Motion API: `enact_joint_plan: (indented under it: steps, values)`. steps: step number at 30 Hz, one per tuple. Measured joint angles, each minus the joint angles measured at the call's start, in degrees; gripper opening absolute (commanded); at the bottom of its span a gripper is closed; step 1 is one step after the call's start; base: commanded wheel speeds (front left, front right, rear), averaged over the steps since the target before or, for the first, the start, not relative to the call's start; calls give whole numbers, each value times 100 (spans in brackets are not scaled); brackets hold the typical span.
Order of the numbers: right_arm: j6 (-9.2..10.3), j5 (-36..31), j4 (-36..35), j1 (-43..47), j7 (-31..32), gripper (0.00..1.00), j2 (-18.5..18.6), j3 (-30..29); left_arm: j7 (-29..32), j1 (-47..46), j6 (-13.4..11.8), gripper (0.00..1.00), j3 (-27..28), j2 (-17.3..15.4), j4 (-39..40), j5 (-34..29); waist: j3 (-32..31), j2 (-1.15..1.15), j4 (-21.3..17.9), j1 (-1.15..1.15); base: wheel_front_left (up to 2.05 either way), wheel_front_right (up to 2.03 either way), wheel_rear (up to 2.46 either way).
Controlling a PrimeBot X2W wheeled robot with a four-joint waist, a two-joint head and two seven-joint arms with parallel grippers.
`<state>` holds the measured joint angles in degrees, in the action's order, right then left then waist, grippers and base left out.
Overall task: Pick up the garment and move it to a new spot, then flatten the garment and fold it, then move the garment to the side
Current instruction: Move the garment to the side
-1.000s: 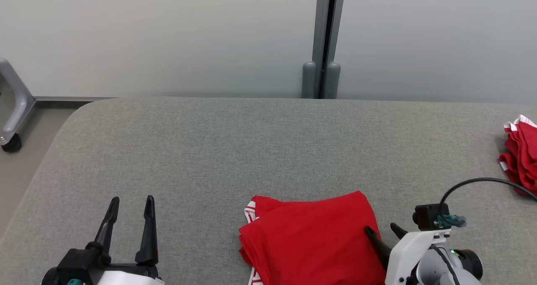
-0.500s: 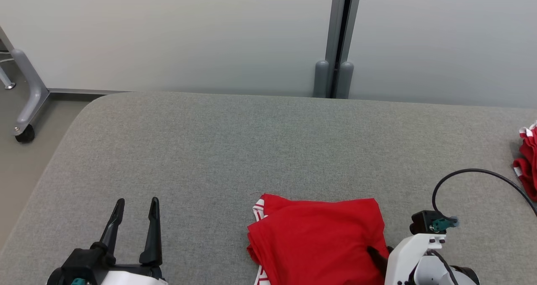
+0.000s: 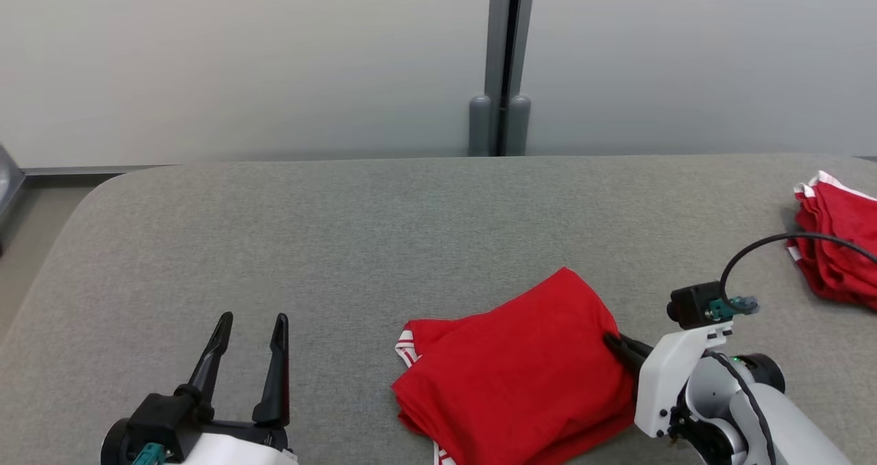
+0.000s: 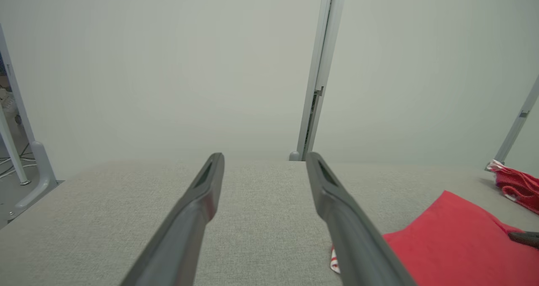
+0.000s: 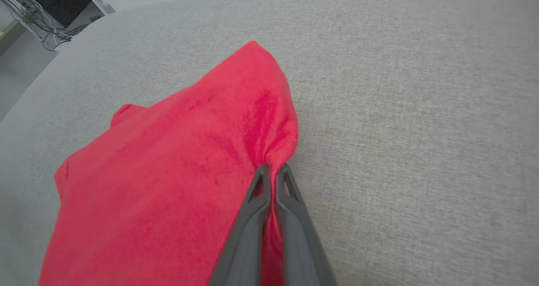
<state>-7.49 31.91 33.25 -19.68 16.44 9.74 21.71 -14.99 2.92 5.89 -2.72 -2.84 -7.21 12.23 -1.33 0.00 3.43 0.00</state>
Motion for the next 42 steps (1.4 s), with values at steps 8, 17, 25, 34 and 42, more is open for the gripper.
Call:
enact_joint_plan:
  steps: [8,17,25,34,42]
  values:
    - [0,-10,-446,-360,70,0,377,205,-1,-287,43,100,-332,3,12,65,132,0,-737,0,0,0,0]
    - [0,52,-680,-1015,22,0,573,523,-14,-751,109,100,-558,8,104,178,589,0,-1590,0,0,0,0]
    - [0,196,-604,-2190,-535,0,824,902,-15,-1169,135,100,-691,-201,69,87,1339,0,-1947,0,0,0,0]
    - [-1,403,199,-3495,-876,0,1346,660,-14,-1612,137,100,-901,-592,70,97,2245,0,-2027,0,0,0,0]
    - [0,334,703,-3890,-1306,0,2038,76,-15,-1898,147,100,-1015,-862,126,140,2857,0,-1915,0,0,0,0]
